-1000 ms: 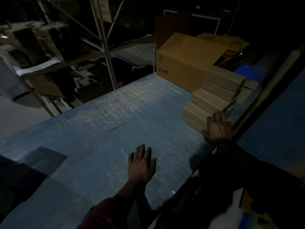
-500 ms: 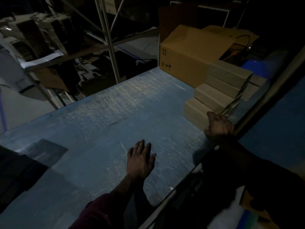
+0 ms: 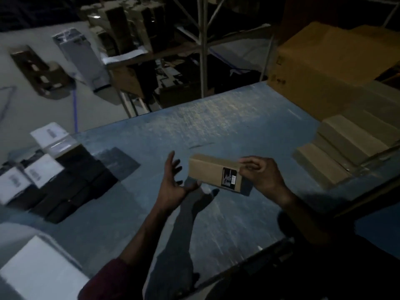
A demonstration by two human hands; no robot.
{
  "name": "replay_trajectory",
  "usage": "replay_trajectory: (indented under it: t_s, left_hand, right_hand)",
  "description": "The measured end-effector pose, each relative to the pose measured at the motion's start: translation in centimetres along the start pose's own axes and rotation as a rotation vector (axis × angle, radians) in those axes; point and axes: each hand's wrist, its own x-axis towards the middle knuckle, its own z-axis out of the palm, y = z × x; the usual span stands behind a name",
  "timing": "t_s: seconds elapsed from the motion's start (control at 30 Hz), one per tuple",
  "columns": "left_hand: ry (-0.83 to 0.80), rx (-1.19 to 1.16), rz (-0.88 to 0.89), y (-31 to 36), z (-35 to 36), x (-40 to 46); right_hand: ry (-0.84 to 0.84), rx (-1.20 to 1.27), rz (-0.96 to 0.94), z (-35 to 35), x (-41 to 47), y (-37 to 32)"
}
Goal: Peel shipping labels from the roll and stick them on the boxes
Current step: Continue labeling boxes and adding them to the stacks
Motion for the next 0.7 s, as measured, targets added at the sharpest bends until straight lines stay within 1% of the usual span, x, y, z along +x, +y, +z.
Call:
replay_trajectory:
  t_s: [0.1,0.17,0.23,0.3,0.37,0.43,0.57,0.63,0.7]
  left_hand:
    - [-0.067,0.059,-0.015,-0.2,-6.1,-2.5]
    - [-0.085,0.132,-0.037,-0.9,-8.9,-4.6]
    - [-0.056,0.199,-0.056,-2.0,-10.7,-6.7]
    - [0.021,0.292,-0.030,-3.4,-11.9,-8.6]
    - [0.102,0.319,-0.018,-4.7,-12.8,-10.3]
    - [0.153,0.401,-0.019,-5.9,-13.5,-12.0]
    - [0.213,0.516,0.007,-7.5,-13.8,-13.9]
    - [0.236,0.520,0.009,-7.9,-14.1,-14.1]
    - [0.257,0.533,-0.005,-8.7,-14.6,-14.4]
  right_hand:
    - [-0.175,0.039,0.047,5.8,0.5,-0.9]
    - [-0.251,0.057,0.066,9.2,0.5,-1.4]
    - [-0.318,0.076,0.089,12.4,0.6,-1.2]
    - [-0.376,0.049,0.054,15.1,0.5,-0.7]
    - [-0.420,-0.023,-0.011,17.5,0.1,0.1]
    - [-0.465,-0.119,-0.101,19.3,-0.6,0.9]
    - [-0.410,-0.328,-0.401,21.6,-1.9,1.3]
    - [-0.401,-0.350,-0.492,22.3,-1.8,1.1]
    - [-0.423,-0.307,-0.559,23.1,-1.9,0.6]
